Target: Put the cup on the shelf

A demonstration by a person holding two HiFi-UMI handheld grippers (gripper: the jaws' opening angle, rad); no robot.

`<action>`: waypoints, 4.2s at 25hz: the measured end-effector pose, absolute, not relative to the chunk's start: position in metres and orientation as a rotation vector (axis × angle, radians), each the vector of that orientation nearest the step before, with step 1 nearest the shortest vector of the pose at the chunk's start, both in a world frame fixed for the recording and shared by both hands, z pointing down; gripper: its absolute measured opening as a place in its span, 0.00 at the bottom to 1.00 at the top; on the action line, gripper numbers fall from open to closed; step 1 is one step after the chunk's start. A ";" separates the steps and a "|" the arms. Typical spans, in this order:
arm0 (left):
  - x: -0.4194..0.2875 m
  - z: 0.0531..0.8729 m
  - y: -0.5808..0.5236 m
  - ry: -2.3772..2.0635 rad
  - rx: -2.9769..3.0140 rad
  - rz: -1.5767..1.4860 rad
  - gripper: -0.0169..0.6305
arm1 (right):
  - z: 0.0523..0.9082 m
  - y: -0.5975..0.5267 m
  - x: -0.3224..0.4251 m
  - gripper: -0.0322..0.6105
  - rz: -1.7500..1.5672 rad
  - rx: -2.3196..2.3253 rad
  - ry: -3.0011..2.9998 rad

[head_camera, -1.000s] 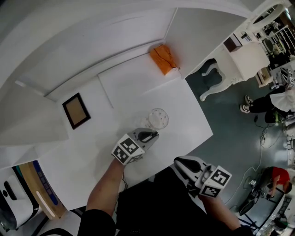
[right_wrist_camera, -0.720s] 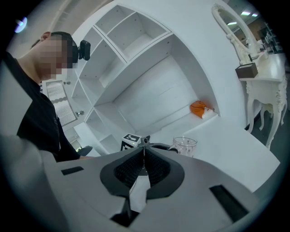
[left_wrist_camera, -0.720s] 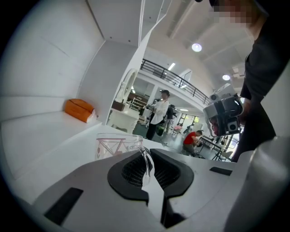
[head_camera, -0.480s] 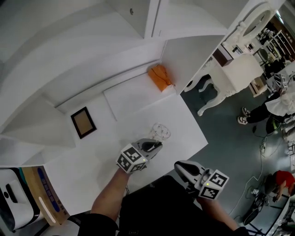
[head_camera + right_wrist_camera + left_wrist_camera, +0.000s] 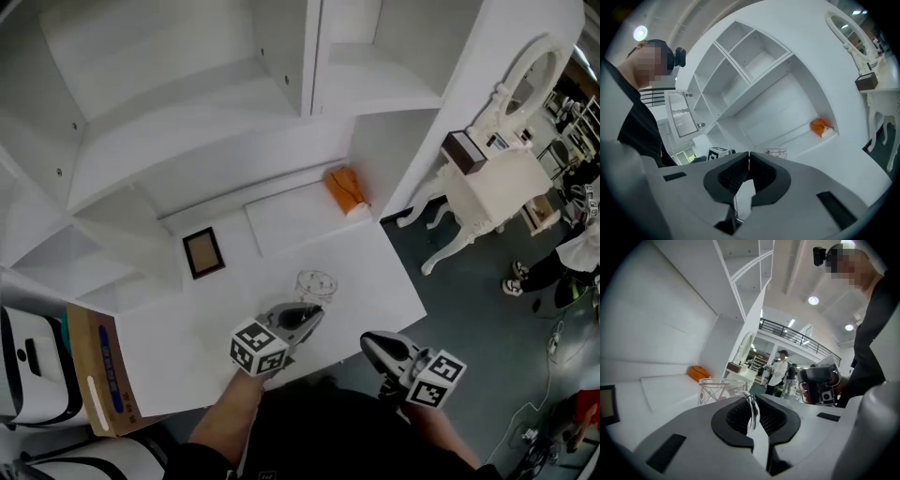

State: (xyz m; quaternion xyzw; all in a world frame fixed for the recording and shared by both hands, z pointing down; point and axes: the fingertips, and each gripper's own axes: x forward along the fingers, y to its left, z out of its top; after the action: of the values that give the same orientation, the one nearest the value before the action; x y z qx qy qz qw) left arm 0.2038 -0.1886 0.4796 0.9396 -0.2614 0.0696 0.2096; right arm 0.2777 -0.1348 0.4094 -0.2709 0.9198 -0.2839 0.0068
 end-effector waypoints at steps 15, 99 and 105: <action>0.150 0.420 -0.087 -1.212 2.508 0.172 0.07 | 0.425 -0.054 0.252 0.08 -0.971 -0.421 2.961; -0.296 0.526 -0.104 -1.891 2.041 0.017 0.07 | 0.499 -0.030 -0.215 0.08 -1.170 0.367 3.085; -0.326 0.544 -0.125 -1.945 2.018 0.028 0.07 | 0.522 -0.019 -0.212 0.08 -1.254 0.376 3.088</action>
State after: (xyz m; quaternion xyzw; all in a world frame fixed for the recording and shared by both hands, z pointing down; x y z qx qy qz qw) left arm -0.3257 -0.1251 0.5441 0.7097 -0.6840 0.0098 0.1684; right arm -0.2119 -0.0186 0.5216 0.1115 0.9155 -0.3717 -0.1059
